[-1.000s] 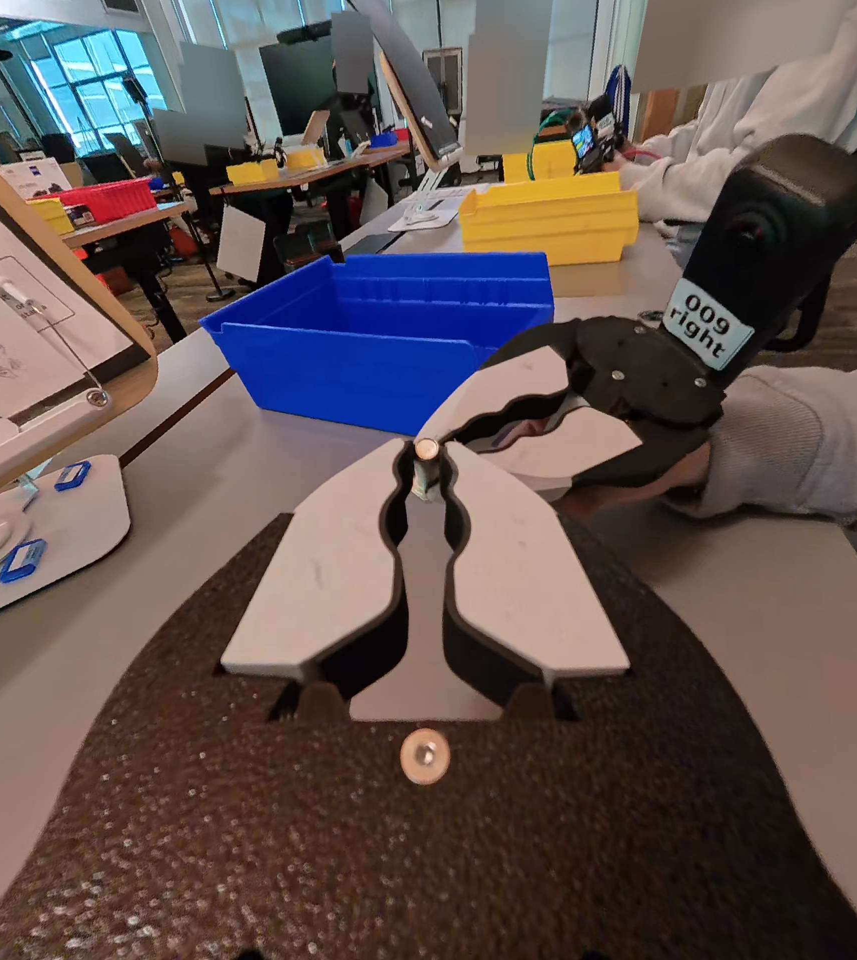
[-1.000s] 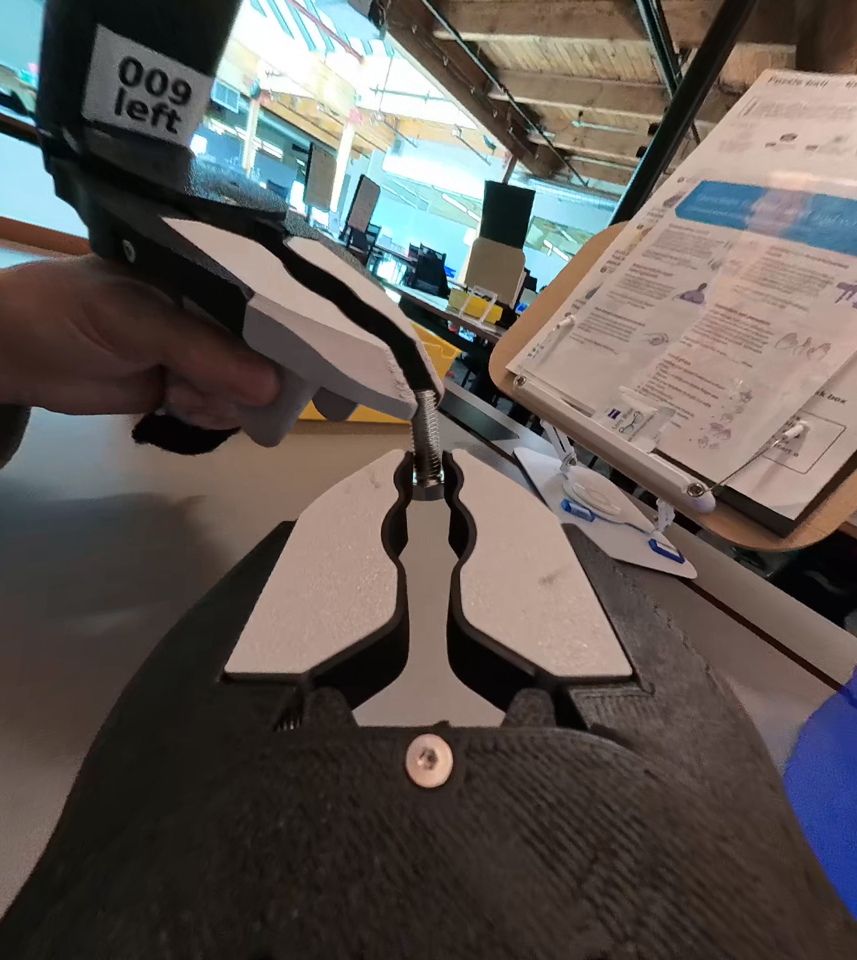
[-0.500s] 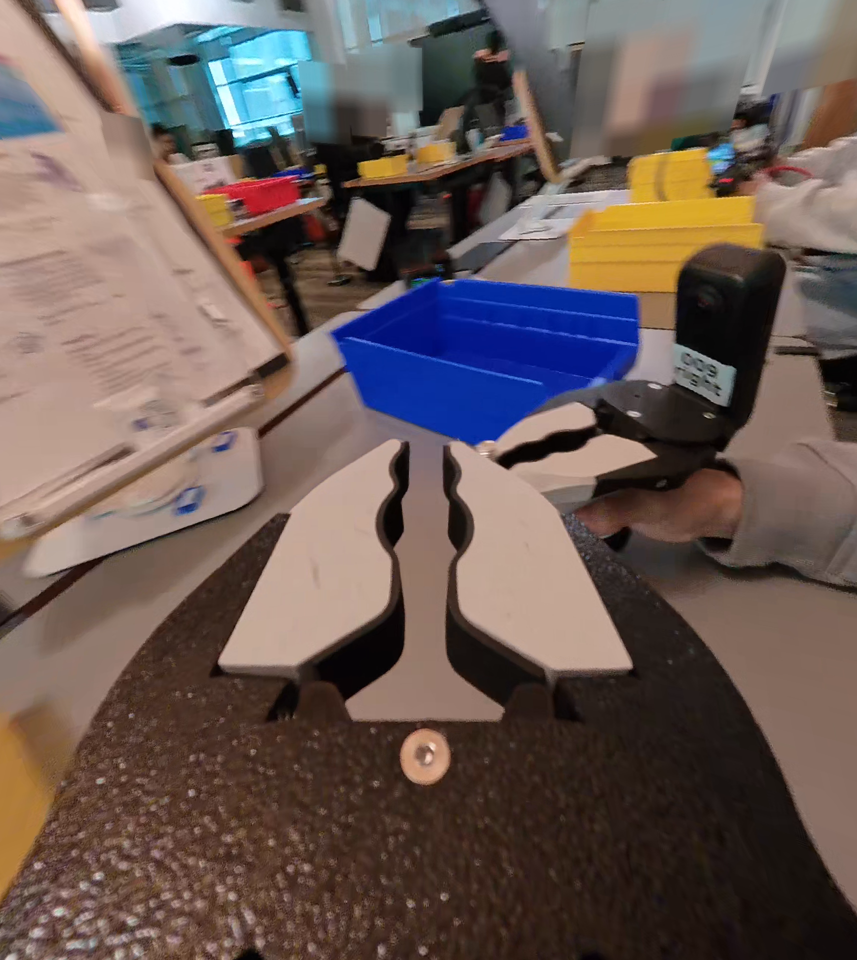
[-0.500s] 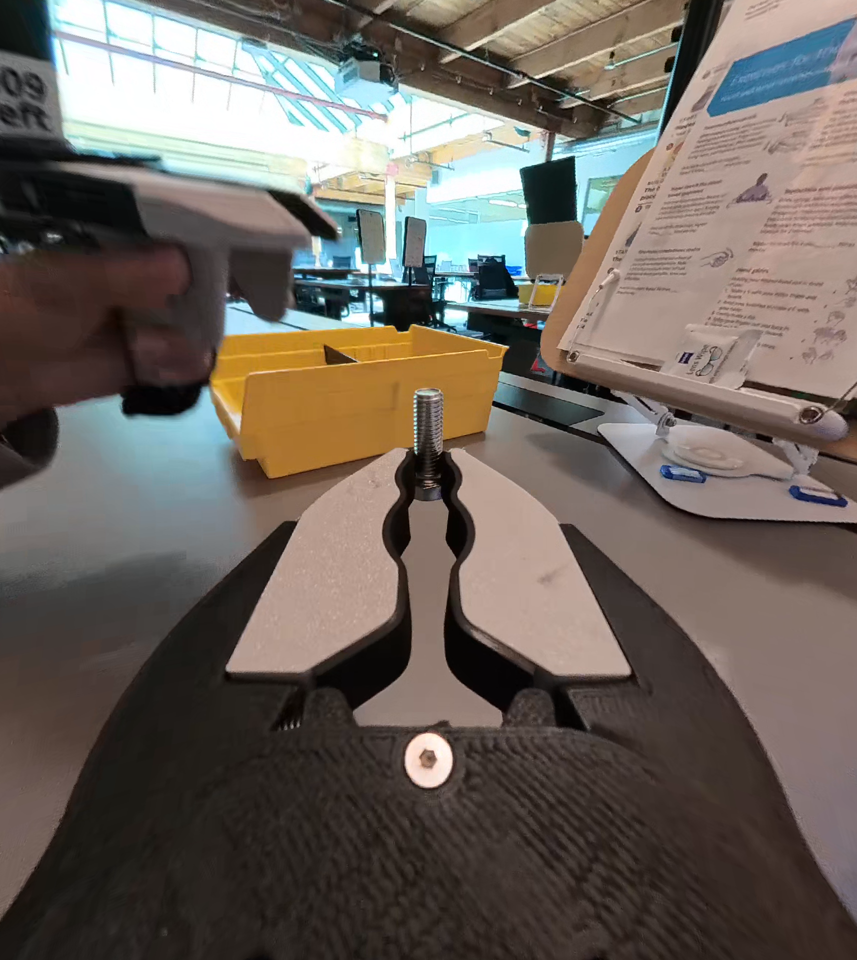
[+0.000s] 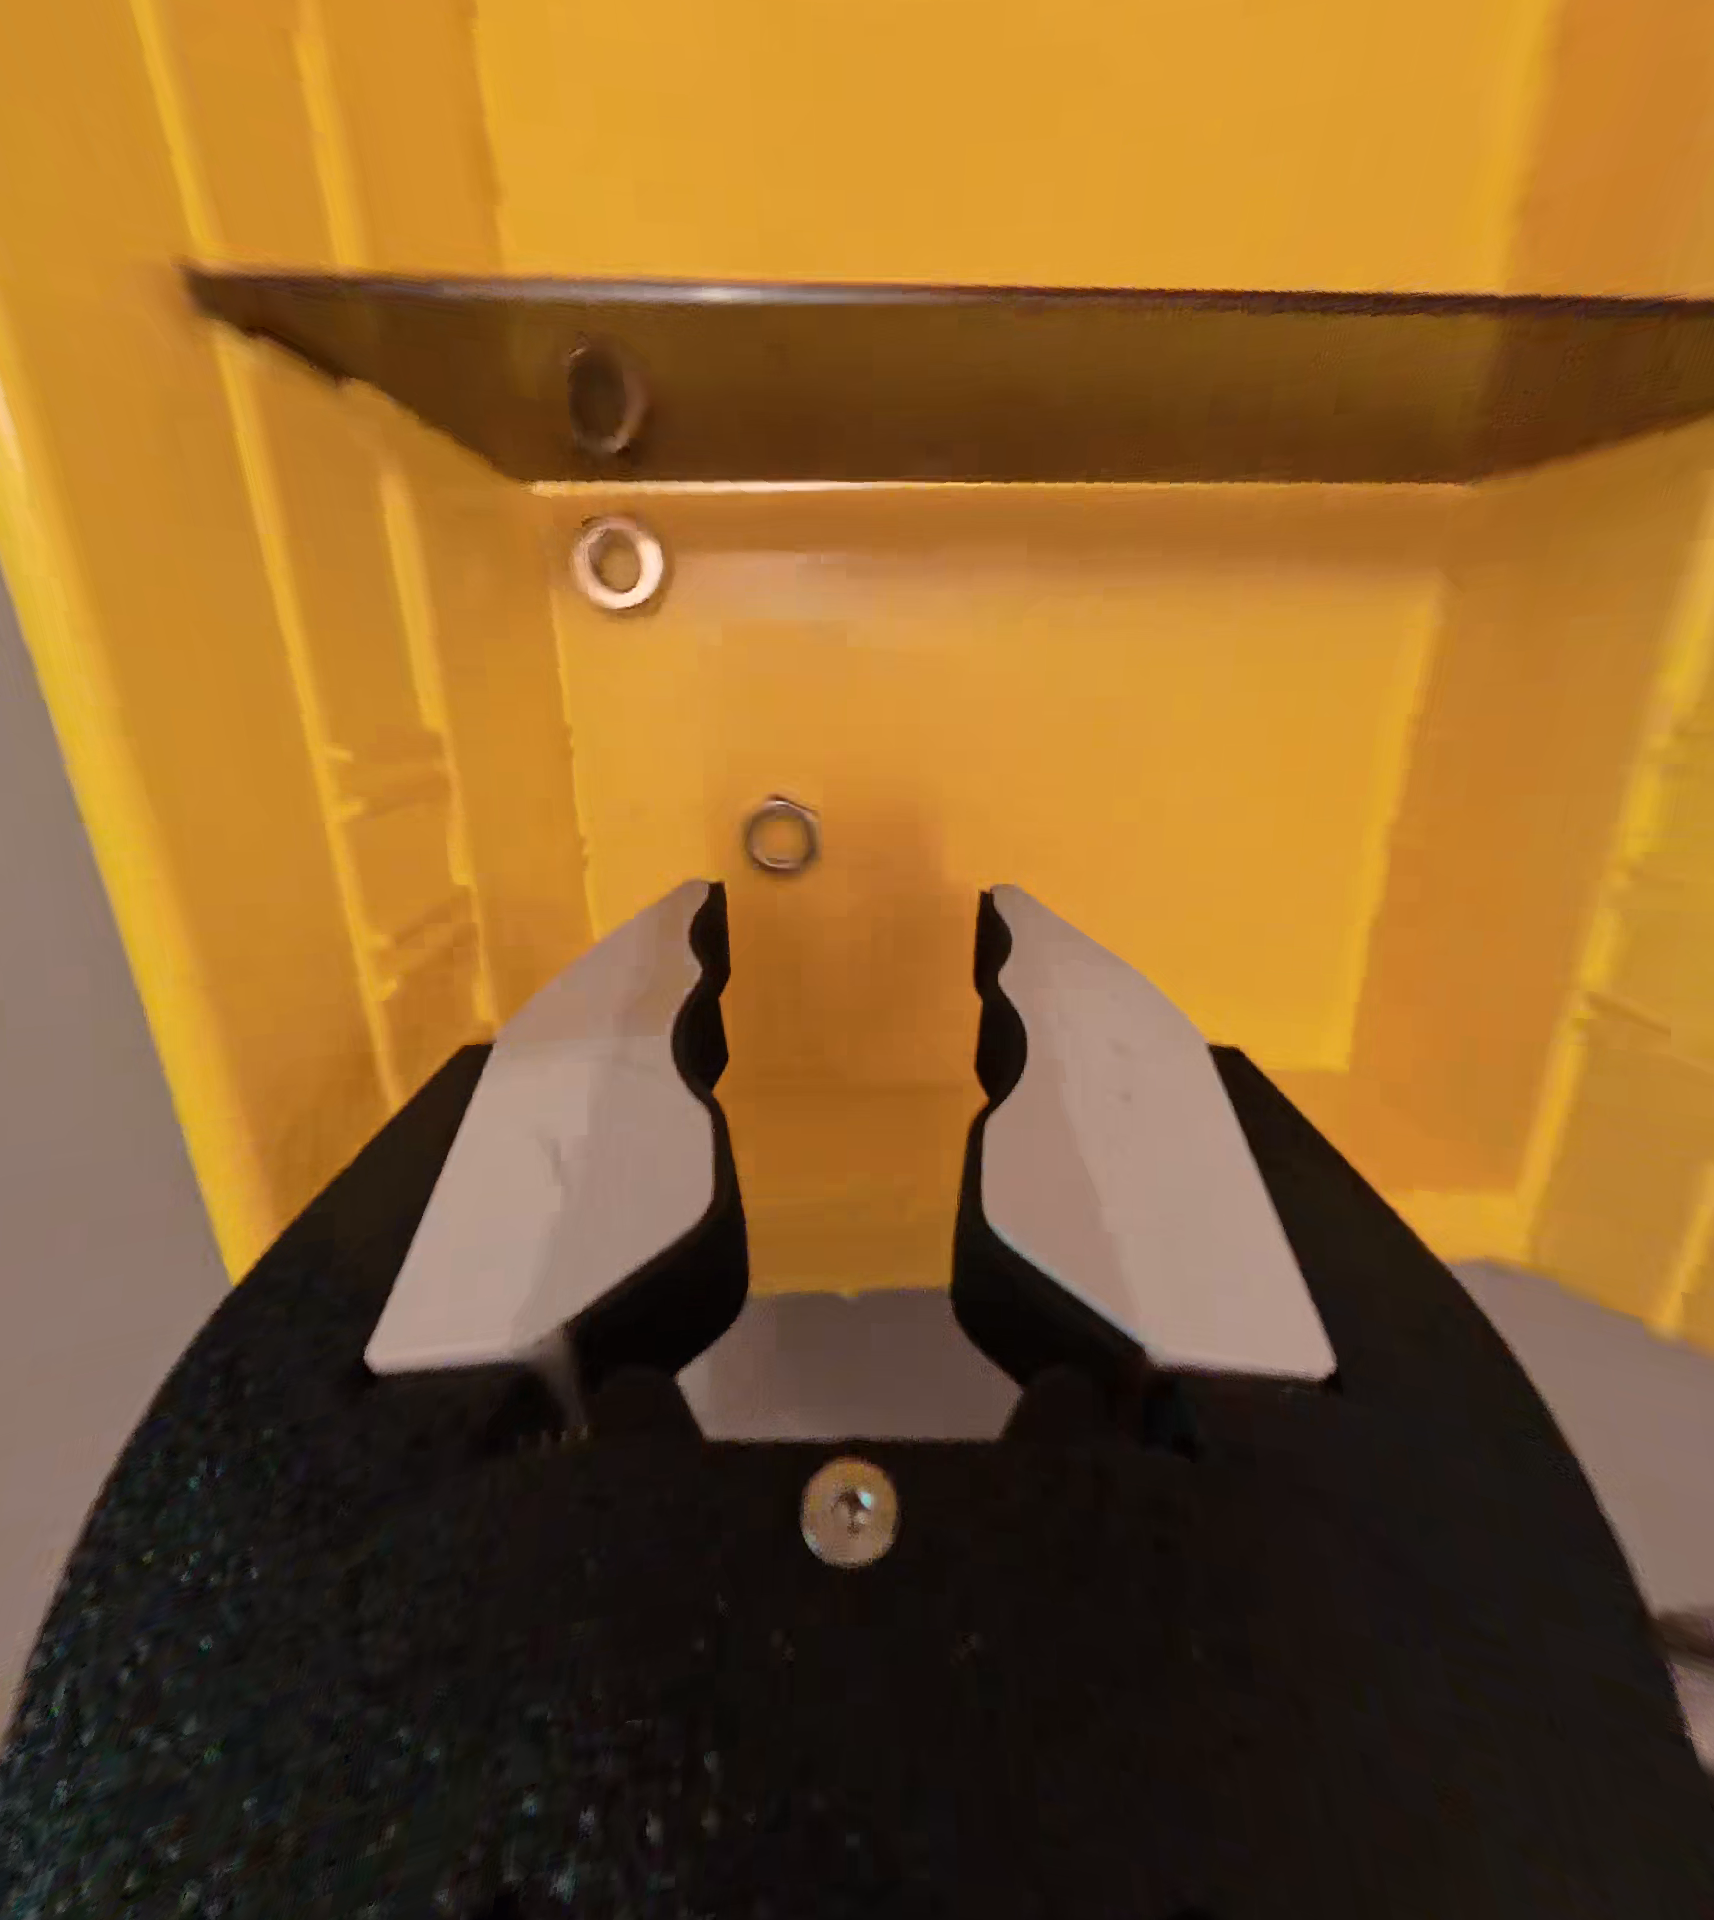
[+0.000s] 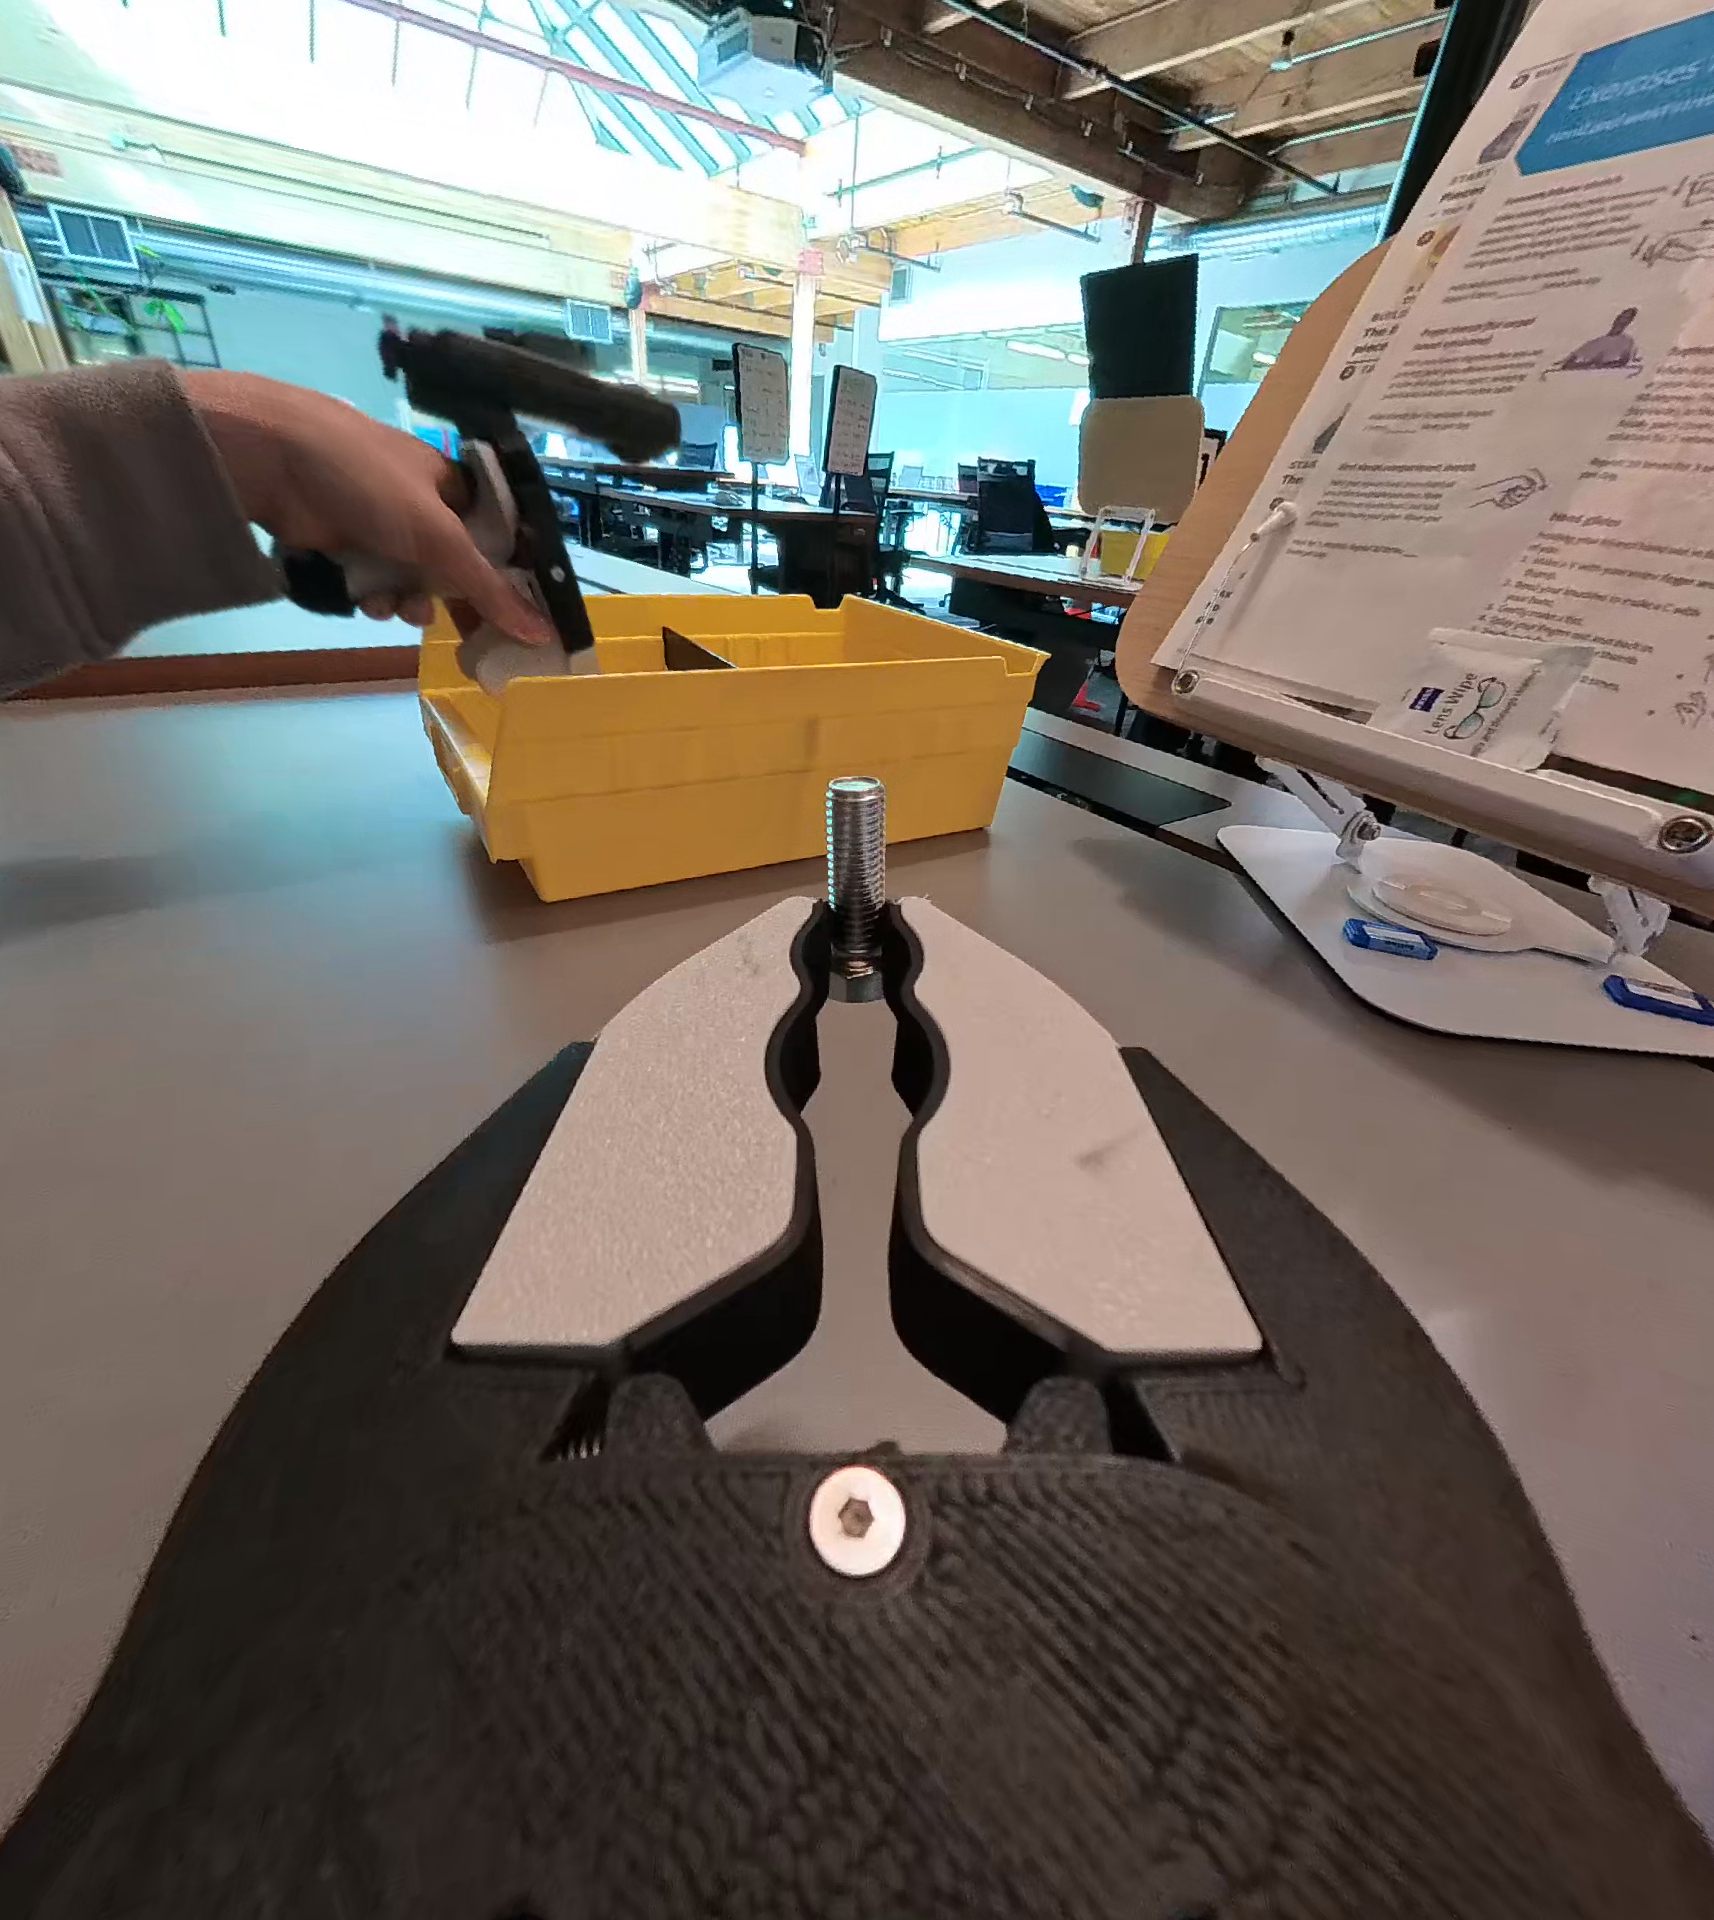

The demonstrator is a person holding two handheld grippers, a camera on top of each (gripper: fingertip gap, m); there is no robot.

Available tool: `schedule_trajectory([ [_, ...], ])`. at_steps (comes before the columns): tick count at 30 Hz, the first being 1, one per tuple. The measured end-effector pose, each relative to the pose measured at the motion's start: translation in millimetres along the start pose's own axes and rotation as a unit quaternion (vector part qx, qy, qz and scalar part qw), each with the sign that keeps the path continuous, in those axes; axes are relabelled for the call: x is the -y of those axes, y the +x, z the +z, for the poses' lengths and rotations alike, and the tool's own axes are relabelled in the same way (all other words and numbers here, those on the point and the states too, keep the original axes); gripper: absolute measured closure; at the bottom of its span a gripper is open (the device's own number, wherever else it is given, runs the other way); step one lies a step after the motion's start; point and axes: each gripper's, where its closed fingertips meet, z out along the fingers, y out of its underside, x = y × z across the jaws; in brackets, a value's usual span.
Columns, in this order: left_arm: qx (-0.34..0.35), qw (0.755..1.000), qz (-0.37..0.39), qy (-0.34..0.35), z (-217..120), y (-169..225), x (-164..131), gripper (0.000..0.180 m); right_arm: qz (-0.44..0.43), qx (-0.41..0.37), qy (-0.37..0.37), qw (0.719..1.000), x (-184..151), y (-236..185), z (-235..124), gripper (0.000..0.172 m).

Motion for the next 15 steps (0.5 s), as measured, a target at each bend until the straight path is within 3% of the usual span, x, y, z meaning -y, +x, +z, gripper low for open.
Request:
schedule_trajectory([
  [4, -0.004, 0.999, -0.048, -0.016, 18.6, -8.0, 0.8, 0.139, -0.002, -0.001, 0.003, 1.000, 0.8, 0.4, -1.2, 0.163],
  [9, 0.046, 0.997, -0.040, -0.046, 25.8, -16.6, -5.0, 0.141, -0.004, 0.002, 0.002, 1.000, 0.4, -0.3, -0.8, 0.163],
  [15, 0.055, 0.996, -0.039, -0.052, 30.6, -17.4, -2.8, 0.149, -0.014, 0.005, -0.002, 1.000, -0.4, -3.3, 0.1, 0.163],
])
